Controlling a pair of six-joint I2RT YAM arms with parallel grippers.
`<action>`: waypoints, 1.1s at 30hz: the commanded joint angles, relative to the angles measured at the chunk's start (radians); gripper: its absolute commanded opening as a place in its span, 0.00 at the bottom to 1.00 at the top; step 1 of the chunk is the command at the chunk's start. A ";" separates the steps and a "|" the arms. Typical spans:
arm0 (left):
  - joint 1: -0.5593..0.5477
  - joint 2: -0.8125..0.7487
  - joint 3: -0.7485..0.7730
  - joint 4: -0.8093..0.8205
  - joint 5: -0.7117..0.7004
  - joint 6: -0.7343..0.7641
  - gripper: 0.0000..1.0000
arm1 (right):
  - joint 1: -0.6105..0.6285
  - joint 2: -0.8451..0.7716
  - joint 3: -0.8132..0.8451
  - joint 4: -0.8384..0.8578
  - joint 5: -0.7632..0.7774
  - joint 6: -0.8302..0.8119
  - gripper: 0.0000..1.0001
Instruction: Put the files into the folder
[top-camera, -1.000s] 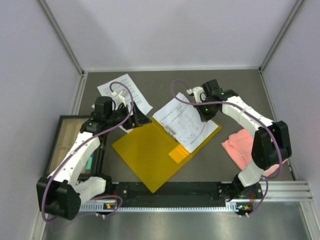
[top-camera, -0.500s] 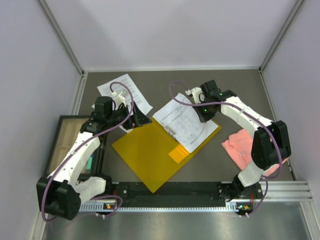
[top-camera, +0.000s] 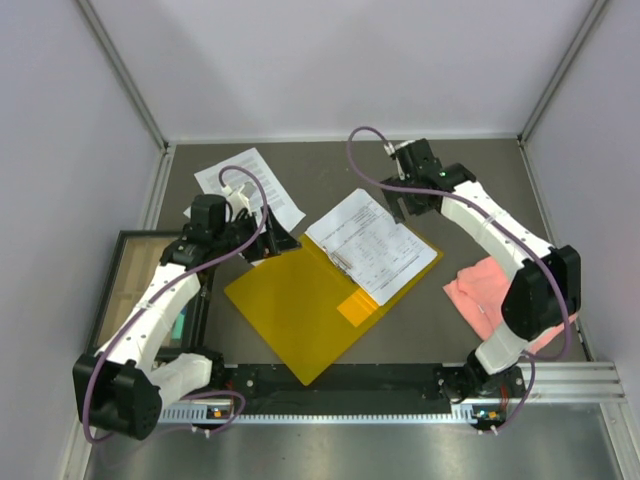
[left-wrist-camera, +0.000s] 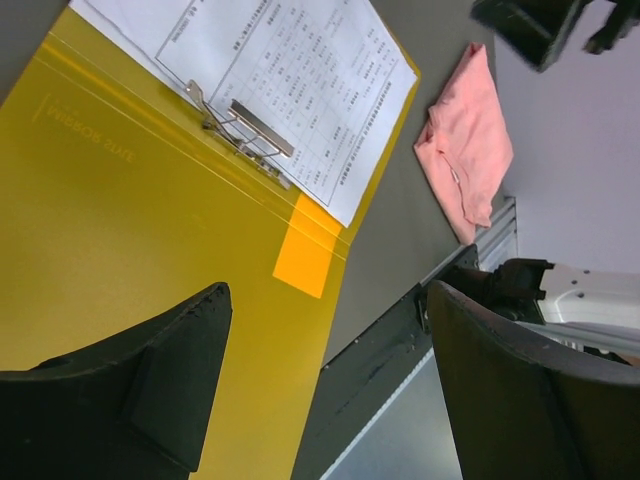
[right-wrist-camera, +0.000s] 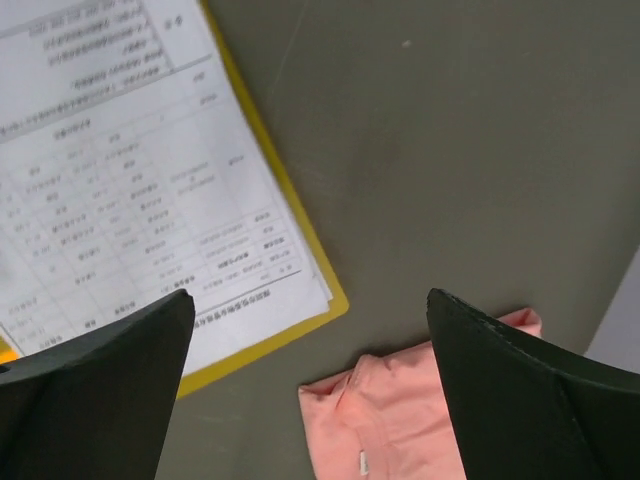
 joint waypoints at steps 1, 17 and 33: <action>-0.001 0.031 0.055 0.006 -0.110 0.040 0.83 | 0.070 -0.069 0.075 0.081 0.219 0.143 0.99; 0.048 0.310 0.233 0.093 -0.435 -0.083 0.82 | 0.108 0.400 0.452 0.466 -0.575 0.485 0.98; 0.187 0.779 0.464 0.179 -0.466 -0.167 0.79 | 0.145 0.926 0.893 0.548 -0.651 0.560 0.68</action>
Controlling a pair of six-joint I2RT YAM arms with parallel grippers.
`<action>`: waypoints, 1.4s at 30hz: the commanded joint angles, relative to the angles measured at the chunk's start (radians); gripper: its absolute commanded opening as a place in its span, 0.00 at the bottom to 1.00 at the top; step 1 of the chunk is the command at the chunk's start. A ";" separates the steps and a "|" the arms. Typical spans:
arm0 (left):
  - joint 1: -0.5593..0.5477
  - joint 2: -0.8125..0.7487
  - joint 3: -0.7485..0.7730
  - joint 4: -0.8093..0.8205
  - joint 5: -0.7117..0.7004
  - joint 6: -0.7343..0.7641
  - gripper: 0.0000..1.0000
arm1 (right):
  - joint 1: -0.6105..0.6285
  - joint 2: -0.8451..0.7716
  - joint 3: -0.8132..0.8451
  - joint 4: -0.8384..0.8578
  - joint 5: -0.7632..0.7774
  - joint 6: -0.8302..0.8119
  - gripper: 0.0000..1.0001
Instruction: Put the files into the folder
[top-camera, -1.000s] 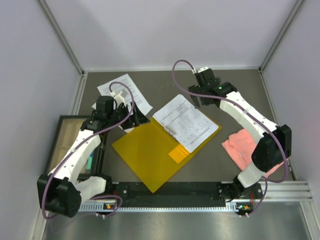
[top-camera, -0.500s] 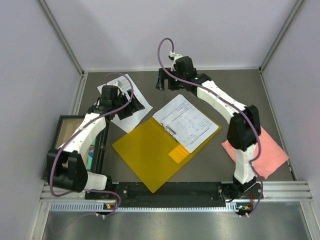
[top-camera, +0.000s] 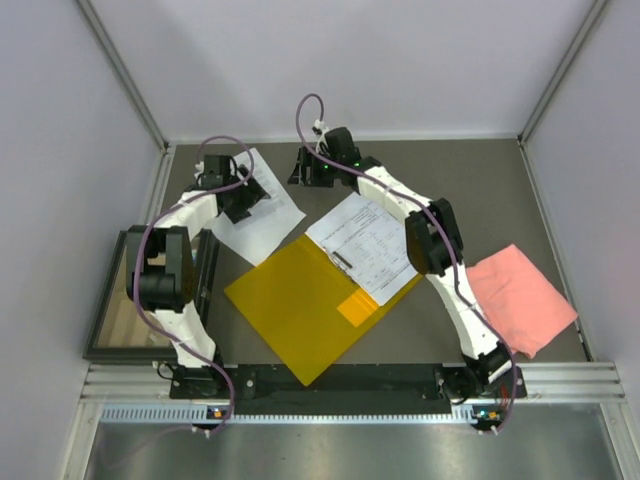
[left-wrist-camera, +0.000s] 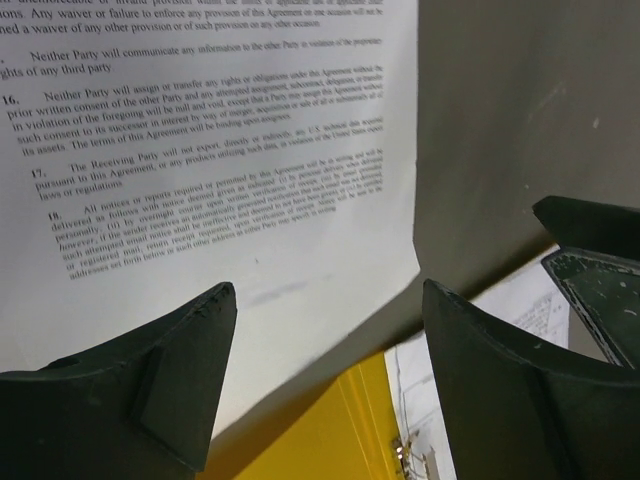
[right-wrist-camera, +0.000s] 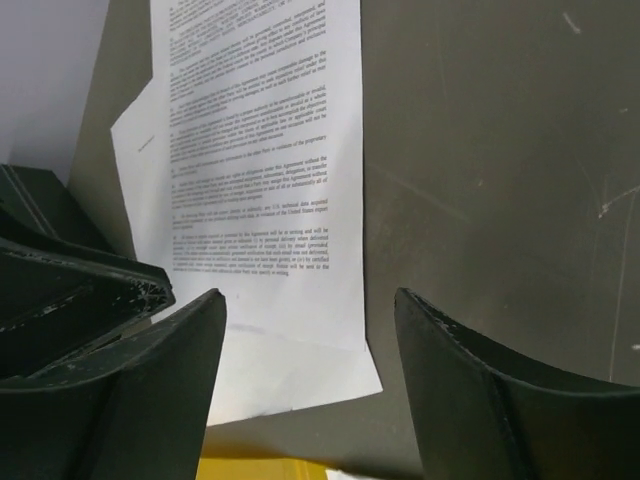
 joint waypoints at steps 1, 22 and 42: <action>0.009 0.073 0.066 0.055 0.006 -0.014 0.79 | 0.042 0.057 0.118 0.006 0.049 -0.016 0.65; 0.033 0.136 -0.033 0.105 -0.050 -0.031 0.77 | 0.092 0.196 0.155 -0.024 0.145 0.085 0.61; 0.038 0.124 -0.073 0.121 0.004 -0.053 0.76 | 0.049 0.225 0.067 0.365 -0.107 0.422 0.64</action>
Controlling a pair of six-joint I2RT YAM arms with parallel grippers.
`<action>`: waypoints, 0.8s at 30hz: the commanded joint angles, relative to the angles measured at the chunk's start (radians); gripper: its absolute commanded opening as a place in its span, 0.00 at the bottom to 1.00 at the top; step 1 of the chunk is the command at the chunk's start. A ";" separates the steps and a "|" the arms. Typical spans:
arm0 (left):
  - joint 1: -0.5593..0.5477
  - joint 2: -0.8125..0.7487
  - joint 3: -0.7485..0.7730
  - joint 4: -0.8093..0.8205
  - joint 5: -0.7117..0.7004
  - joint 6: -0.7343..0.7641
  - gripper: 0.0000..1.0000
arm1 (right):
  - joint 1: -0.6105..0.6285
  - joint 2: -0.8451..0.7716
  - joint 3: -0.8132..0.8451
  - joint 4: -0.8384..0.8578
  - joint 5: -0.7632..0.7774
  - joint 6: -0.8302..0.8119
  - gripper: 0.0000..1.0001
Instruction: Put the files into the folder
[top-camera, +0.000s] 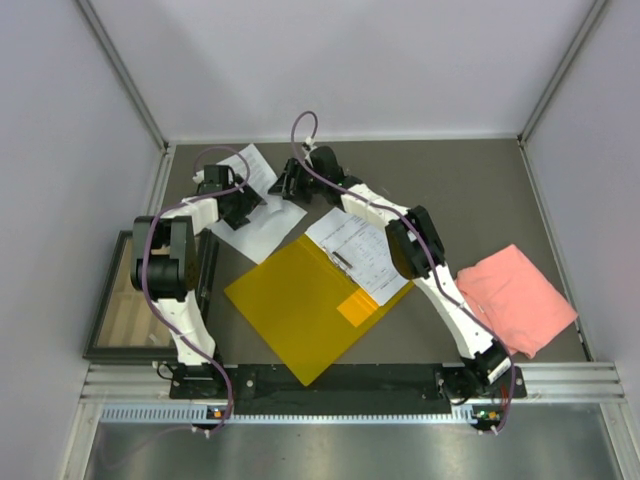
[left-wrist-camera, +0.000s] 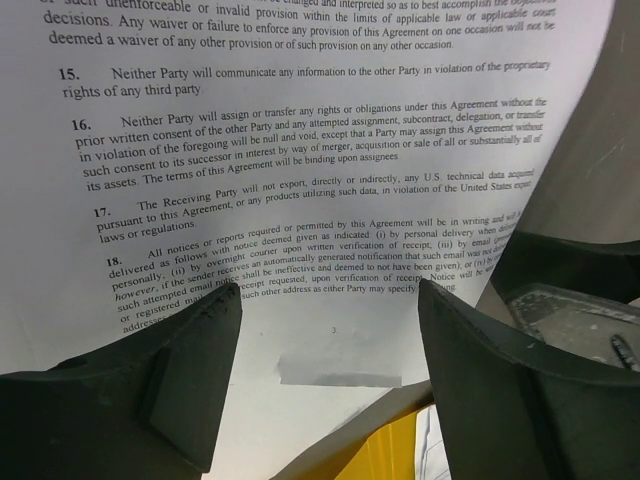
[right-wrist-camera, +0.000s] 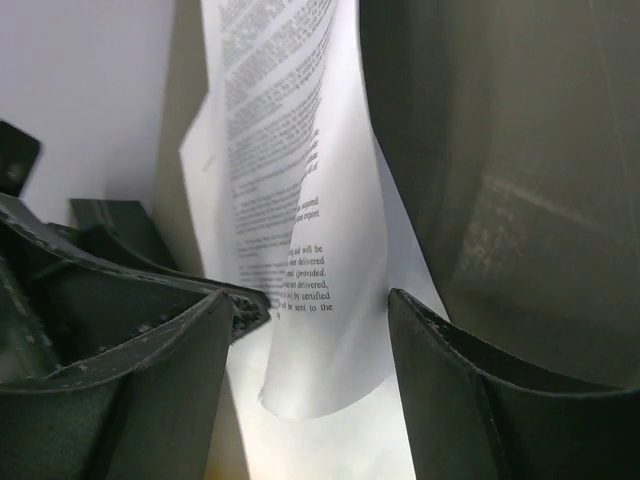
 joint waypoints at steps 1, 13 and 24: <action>-0.001 0.004 -0.031 -0.008 0.014 0.011 0.76 | -0.012 0.045 -0.020 0.202 -0.080 0.159 0.64; 0.001 0.001 -0.032 -0.017 0.017 0.030 0.77 | -0.016 0.087 -0.029 0.354 -0.102 0.262 0.74; 0.001 -0.013 -0.014 -0.043 0.019 0.062 0.77 | -0.019 0.108 0.011 0.394 -0.099 0.308 0.59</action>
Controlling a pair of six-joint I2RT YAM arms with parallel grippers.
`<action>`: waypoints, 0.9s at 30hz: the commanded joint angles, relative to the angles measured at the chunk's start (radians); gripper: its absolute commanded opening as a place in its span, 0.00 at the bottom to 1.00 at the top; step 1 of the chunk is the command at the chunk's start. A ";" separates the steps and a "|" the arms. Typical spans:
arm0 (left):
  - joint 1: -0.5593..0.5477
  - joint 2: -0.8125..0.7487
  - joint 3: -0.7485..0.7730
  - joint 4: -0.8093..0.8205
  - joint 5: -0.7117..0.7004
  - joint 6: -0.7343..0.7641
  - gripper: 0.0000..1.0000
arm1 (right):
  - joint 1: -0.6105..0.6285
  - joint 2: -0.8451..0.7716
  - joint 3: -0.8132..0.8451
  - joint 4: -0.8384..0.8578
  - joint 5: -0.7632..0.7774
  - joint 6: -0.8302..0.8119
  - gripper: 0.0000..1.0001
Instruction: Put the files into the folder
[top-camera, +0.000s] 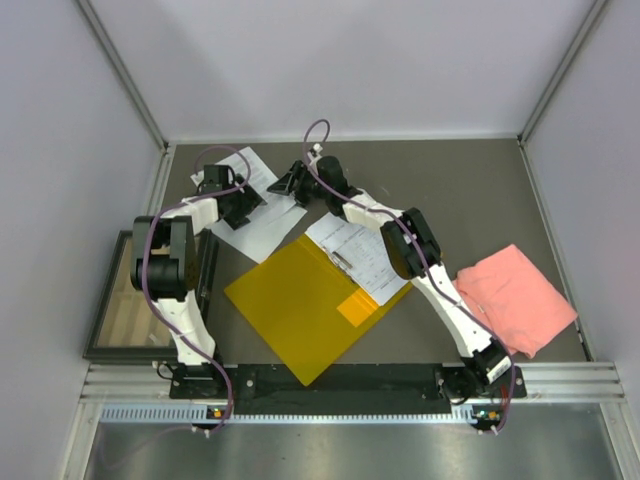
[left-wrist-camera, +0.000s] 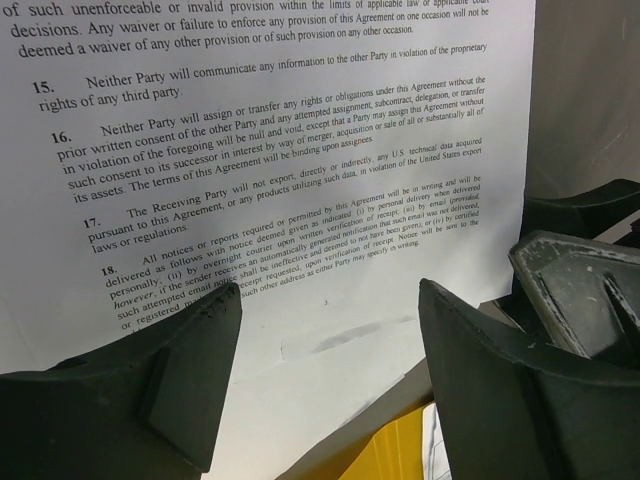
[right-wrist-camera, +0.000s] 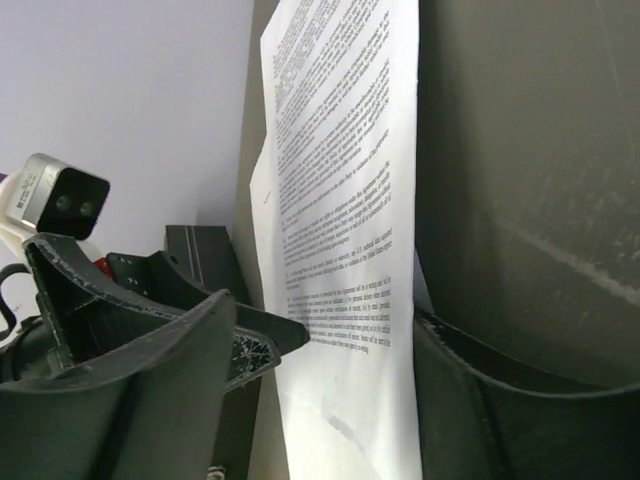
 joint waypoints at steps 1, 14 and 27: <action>0.000 -0.025 -0.009 -0.050 0.006 0.051 0.77 | 0.002 0.008 0.058 0.019 0.005 -0.007 0.51; -0.028 -0.420 0.123 -0.233 0.190 0.190 0.80 | 0.016 -0.068 0.101 -0.108 0.065 -0.108 0.00; -0.037 -0.894 -0.188 -0.340 0.313 0.158 0.82 | 0.025 -0.654 -0.336 -0.126 -0.070 -0.084 0.00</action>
